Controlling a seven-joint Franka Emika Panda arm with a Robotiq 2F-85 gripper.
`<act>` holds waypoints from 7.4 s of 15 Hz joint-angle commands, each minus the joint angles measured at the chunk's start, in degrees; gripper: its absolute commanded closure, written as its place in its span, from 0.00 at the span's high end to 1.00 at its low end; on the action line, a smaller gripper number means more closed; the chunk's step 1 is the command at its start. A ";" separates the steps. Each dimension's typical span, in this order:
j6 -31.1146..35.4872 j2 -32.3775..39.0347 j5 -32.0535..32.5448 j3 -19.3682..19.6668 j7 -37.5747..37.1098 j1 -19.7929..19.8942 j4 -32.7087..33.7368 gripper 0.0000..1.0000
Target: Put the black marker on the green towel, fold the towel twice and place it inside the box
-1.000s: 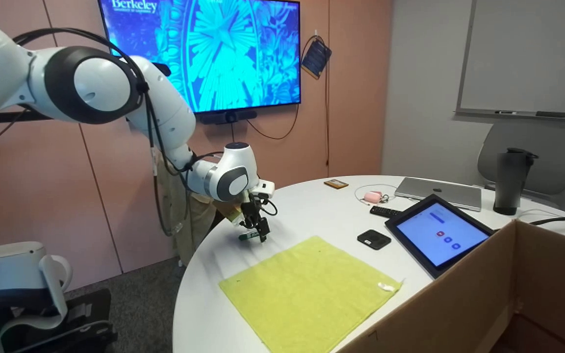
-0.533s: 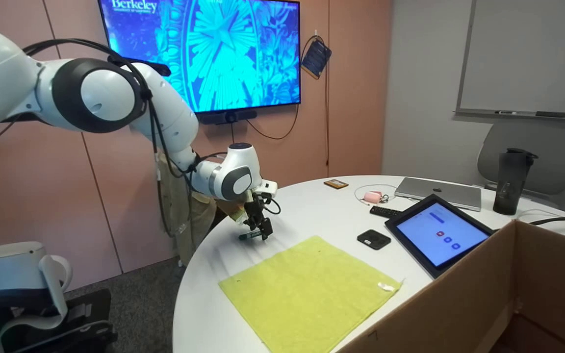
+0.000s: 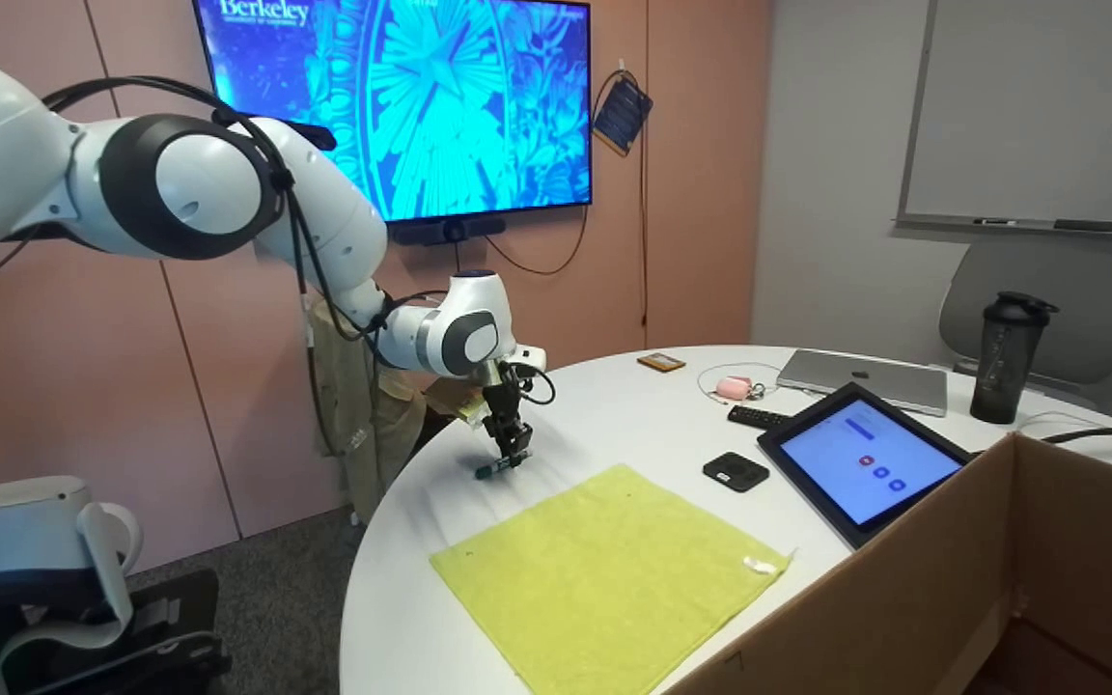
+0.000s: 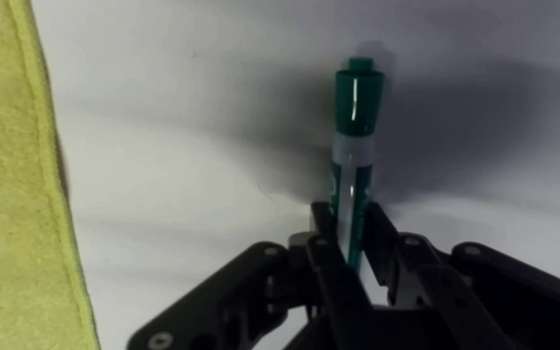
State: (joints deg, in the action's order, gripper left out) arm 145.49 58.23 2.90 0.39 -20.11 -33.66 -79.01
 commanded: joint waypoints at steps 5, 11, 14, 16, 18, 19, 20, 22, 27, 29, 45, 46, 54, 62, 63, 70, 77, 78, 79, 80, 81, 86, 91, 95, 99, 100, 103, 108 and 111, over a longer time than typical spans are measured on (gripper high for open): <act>-7.26 -0.87 4.54 1.17 -2.83 -1.82 2.09 0.16; -4.05 -8.25 6.09 4.27 -3.67 -1.81 -5.65 0.16; -1.57 -13.46 6.37 7.47 -4.56 -1.50 -11.84 0.16; 0.21 -16.67 8.24 8.33 -6.58 0.03 -16.17 0.16; 2.65 -19.06 9.13 9.15 -7.84 1.53 -20.35 0.16; 3.63 -19.89 9.52 9.33 -8.30 2.41 -22.13 0.16; 4.79 -20.34 9.84 9.49 -8.56 3.25 -23.64 0.16; 6.70 -20.44 10.37 9.77 -8.97 4.69 -25.93 0.16; 9.61 -17.58 10.58 11.78 -10.67 6.01 -28.15 0.16; 9.81 -16.37 10.59 12.76 -11.49 6.05 -28.13 0.16; 9.27 -13.20 9.71 14.87 -15.63 5.92 -27.75 0.66; 9.55 -13.97 9.75 14.98 -15.77 5.89 -28.51 0.73; 15.64 -23.02 9.91 16.86 -17.22 6.22 -41.42 1.00; 22.65 -26.37 8.19 21.08 -20.64 6.84 -53.61 1.00; 23.37 -25.92 7.69 21.35 -21.04 6.89 -54.11 1.00; 25.55 -24.40 1.11 18.79 -20.43 10.15 -55.63 1.00; 32.30 -23.00 -6.99 7.97 -14.12 21.31 -55.88 1.00; 33.65 -22.86 -8.51 5.15 -12.02 24.45 -55.81 1.00; 34.53 -22.40 -9.81 3.37 -10.31 26.66 -55.52 1.00; 35.24 -22.23 -11.03 1.57 -8.41 29.01 -55.38 1.00; 35.52 -22.05 -12.00 0.33 -6.62 30.82 -55.14 1.00; 36.24 -22.15 -14.52 -4.36 0.18 38.08 -54.52 1.00; 36.18 -21.48 -14.87 -6.25 3.05 40.68 -53.84 1.00; 35.75 -21.25 -14.86 -6.45 3.80 40.73 -53.68 0.75; 35.61 -21.53 -14.89 -6.53 4.20 40.58 -53.82 0.66; 35.61 -21.61 -14.94 -6.79 4.27 40.67 -53.77 0.66; 35.41 -21.89 -14.91 -6.94 4.36 40.32 -53.87 0.66; 35.95 -22.36 -14.80 -7.47 4.73 39.84 -54.02 0.23; 36.24 -22.88 -14.83 -8.15 4.80 40.02 -54.32 0.10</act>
State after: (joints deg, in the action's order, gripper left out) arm 180.35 35.34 -10.28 -6.86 -17.04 6.24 -133.16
